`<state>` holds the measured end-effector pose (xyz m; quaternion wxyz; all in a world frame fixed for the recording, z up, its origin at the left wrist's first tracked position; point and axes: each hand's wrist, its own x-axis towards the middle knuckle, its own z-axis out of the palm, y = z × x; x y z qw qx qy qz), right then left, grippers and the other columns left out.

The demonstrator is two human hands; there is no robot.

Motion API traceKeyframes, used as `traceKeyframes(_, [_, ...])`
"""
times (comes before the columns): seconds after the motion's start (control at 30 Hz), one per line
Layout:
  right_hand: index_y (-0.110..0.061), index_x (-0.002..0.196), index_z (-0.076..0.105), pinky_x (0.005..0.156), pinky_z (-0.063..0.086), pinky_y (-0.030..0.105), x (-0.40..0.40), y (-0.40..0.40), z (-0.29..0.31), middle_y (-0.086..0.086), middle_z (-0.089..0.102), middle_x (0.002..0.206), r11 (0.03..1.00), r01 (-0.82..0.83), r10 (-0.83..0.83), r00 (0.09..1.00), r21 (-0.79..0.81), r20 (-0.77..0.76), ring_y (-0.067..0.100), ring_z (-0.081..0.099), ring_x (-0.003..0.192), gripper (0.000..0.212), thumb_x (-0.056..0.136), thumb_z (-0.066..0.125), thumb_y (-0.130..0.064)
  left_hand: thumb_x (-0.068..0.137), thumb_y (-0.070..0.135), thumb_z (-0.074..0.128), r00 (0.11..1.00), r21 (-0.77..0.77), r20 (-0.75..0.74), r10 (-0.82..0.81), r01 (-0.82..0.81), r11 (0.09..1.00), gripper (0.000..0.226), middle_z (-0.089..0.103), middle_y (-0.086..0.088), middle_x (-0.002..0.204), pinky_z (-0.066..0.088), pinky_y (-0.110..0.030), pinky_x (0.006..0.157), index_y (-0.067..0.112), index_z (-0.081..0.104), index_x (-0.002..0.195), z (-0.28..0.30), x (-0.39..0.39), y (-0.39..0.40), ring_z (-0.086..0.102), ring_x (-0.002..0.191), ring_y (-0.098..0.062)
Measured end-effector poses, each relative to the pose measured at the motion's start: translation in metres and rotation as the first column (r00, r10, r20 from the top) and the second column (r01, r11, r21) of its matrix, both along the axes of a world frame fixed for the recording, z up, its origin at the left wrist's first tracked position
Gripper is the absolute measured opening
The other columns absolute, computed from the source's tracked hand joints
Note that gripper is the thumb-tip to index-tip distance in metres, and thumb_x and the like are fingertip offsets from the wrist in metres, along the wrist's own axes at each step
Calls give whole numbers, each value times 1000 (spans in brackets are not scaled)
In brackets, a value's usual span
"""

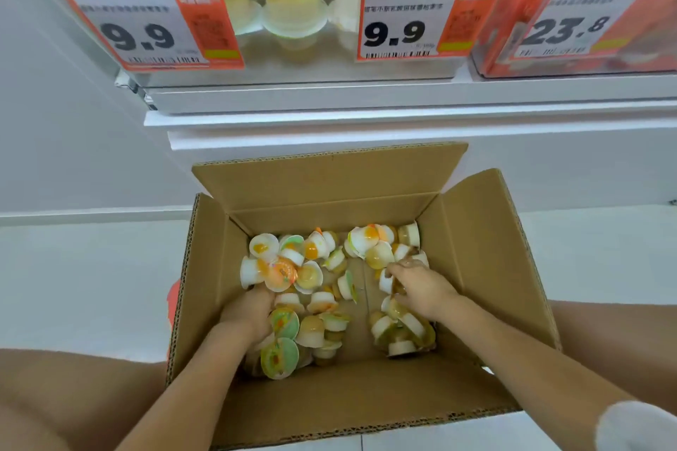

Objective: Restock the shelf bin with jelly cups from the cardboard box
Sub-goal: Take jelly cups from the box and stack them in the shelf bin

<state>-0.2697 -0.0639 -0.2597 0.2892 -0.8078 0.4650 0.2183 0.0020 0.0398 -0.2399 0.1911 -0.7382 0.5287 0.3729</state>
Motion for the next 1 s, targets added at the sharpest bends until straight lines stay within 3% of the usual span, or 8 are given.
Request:
traceKeyframes(0.2, [-17,130,39,91,37,36,27,-11,-13,2,41,136,975,-93,91,996,-203,-18,23,39,123,44,89,52,-6,82,34,65,996,160,-85,-11,24,987,32,53,1,118,47,-27,81,21,56,110,0,9,1,55,101,-17])
traceKeyframes(0.37, [-19,139,34,98,35,41,36,-26,-18,4,25,148,953,-230,213,971,-196,-105,26,24,135,62,85,56,-1,90,19,53,975,224,0,-224,218,950,43,30,-5,144,41,-31,101,23,45,133,2,2,5,46,121,-25])
traceKeyframes(0.57, [-15,138,34,103,35,41,49,-35,-28,8,25,147,952,-252,213,953,-172,-215,28,19,138,67,80,66,-4,83,26,71,986,188,-147,74,-45,981,53,50,-3,129,42,-26,91,19,49,131,4,12,-10,49,117,-21])
traceKeyframes(0.67, [-14,138,34,103,34,41,51,-37,-31,8,26,147,944,-267,217,945,-192,-246,27,18,140,63,83,63,-7,89,35,62,782,150,-373,499,-480,864,39,59,-6,116,49,-32,88,20,53,124,7,16,-14,56,103,-21])
traceKeyframes(0.73, [-12,138,33,98,37,40,52,-37,-30,10,35,143,939,-281,228,940,-199,-253,29,24,137,60,85,60,-4,95,45,46,424,310,-429,798,-760,571,31,62,-8,99,52,-33,79,23,52,116,16,10,-20,58,87,-21])
traceKeyframes(0.8, [-8,138,32,84,43,39,52,-40,-24,16,46,135,932,-305,254,935,-197,-247,31,34,130,57,85,52,5,98,51,32,154,438,-402,902,-833,338,43,63,-9,77,50,-30,69,16,56,103,21,3,-28,54,71,-19])
traceKeyframes(0.9, [-9,140,29,62,40,34,45,-49,-14,20,50,123,943,-271,235,953,-192,-193,31,52,111,63,84,53,7,99,52,21,92,518,-412,906,-794,316,58,53,-6,56,47,-29,64,10,59,89,29,-7,-39,45,58,-16])
traceKeyframes(1.0, [-14,135,36,62,48,35,37,-53,-11,15,55,110,952,-181,166,983,-248,-80,29,57,97,61,81,61,-6,99,52,24,125,532,-429,894,-765,363,56,53,-5,55,50,-29,64,10,60,84,40,-19,-48,48,52,-15])
